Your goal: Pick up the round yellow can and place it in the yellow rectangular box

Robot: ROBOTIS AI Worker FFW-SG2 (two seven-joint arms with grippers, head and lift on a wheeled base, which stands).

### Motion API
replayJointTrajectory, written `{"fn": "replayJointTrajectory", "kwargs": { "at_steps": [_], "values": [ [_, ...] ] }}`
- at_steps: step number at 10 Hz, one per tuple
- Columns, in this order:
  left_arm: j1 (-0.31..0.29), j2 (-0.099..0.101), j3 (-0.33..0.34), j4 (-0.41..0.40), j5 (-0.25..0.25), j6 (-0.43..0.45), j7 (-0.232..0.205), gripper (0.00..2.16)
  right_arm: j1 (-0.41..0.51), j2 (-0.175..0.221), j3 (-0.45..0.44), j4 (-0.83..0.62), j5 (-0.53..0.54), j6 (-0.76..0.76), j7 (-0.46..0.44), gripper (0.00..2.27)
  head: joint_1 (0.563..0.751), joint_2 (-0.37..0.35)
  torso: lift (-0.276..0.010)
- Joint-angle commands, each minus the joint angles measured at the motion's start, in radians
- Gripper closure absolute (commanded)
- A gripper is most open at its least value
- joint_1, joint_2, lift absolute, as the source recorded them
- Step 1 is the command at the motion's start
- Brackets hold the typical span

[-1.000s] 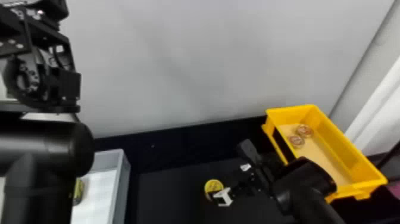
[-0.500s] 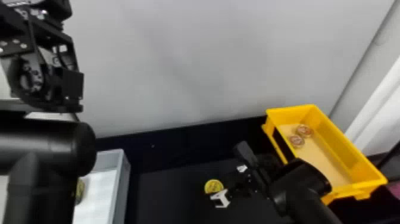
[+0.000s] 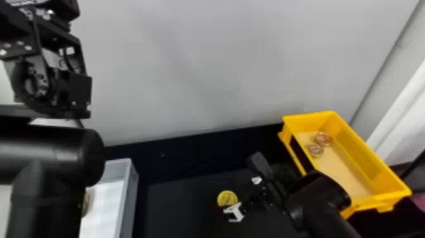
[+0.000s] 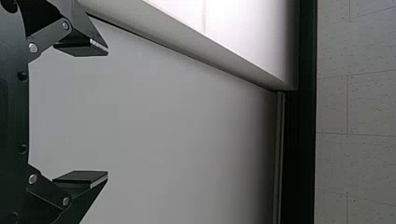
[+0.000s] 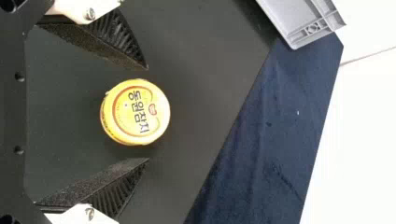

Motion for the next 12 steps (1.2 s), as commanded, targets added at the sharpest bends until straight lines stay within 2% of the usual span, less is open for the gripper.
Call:
{"fn": "replayJointTrajectory", "kwargs": {
  "at_steps": [1, 7, 8, 9, 10, 12],
  "values": [
    [-0.004, 0.000, -0.005, 0.003, 0.003, -0.003, 0.000, 0.31, -0.003, 0.012, -0.007, 0.021, 0.000, -0.022, -0.010, 0.09, 0.740, 0.018, 0.000],
    [-0.008, -0.002, -0.014, 0.007, 0.006, -0.007, 0.000, 0.31, -0.006, 0.022, -0.015, 0.064, -0.005, -0.049, -0.041, 0.15, 0.740, 0.018, 0.000],
    [-0.007, -0.002, -0.014, 0.007, 0.007, -0.007, 0.000, 0.31, -0.006, 0.025, -0.018, 0.067, -0.008, -0.054, -0.041, 0.23, 0.740, 0.018, 0.000],
    [-0.007, -0.002, -0.014, 0.007, 0.009, -0.007, 0.000, 0.31, -0.005, 0.024, -0.016, 0.059, -0.009, -0.054, -0.038, 0.48, 0.740, 0.018, 0.000],
    [-0.005, -0.002, -0.012, 0.007, 0.010, -0.007, 0.000, 0.31, -0.002, 0.022, -0.018, 0.044, -0.012, -0.045, -0.030, 0.60, 0.740, 0.018, 0.000],
    [0.004, -0.002, -0.015, 0.004, 0.020, -0.007, 0.000, 0.31, 0.044, -0.002, -0.032, -0.097, -0.012, 0.053, 0.011, 0.60, 0.740, 0.018, 0.000]
  ]
}}
